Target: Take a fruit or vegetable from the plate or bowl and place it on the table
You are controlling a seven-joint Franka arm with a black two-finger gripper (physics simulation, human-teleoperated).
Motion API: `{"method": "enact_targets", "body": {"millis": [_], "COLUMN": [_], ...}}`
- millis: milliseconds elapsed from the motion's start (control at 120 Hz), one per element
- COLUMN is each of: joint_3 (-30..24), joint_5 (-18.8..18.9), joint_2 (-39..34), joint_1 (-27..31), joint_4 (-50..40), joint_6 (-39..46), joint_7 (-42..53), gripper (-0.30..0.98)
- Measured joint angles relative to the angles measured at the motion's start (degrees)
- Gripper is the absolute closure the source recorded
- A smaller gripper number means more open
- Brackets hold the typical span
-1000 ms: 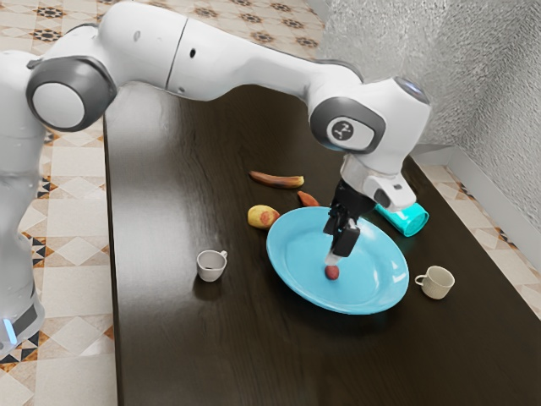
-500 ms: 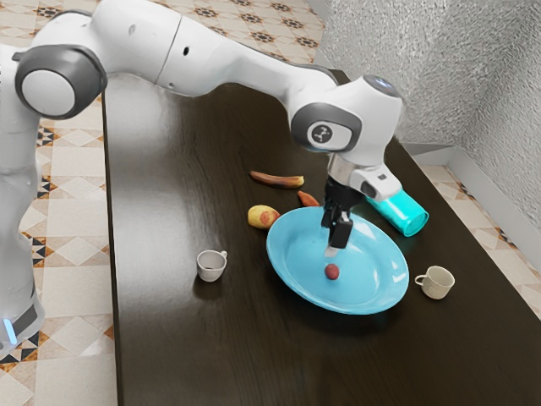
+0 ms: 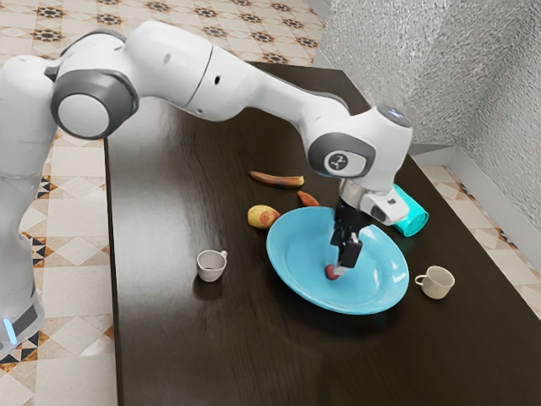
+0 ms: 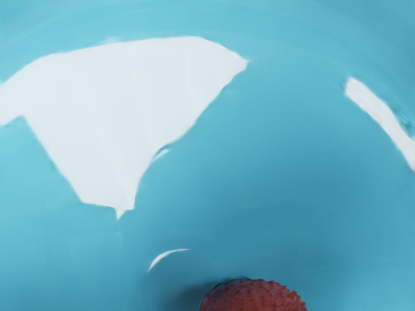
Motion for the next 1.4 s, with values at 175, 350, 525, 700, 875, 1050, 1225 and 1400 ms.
{"method": "enact_targets", "body": {"millis": [175,350,525,700,875,1050,1225,1400], "joint_3": [-0.84,-0.87,-0.88,-0.88,-0.88,-0.88,-0.87,-0.94], "joint_5": [-0.55,-0.84,-1.65,-1.93,-2.02,-2.04,-1.99,-1.74], "joint_2": [0.78,1.62,1.77,1.81,1.86,1.93,2.15,2.08], "joint_1": [-0.05,-0.09,-0.14,-0.16,-0.21,-0.21,-0.19,-0.35], "joint_4": [-0.05,-0.14,-0.47,-0.59,-0.66,-0.68,-0.72,-0.63], "joint_6": [0.68,0.99,0.96,0.71,0.57,0.49,0.47,0.17], "joint_7": [0.57,1.00,1.30,1.50,1.61,1.66,1.67,1.54], "gripper": [0.00,0.00,0.00,0.00,0.09,0.24,0.34,0.34]}}
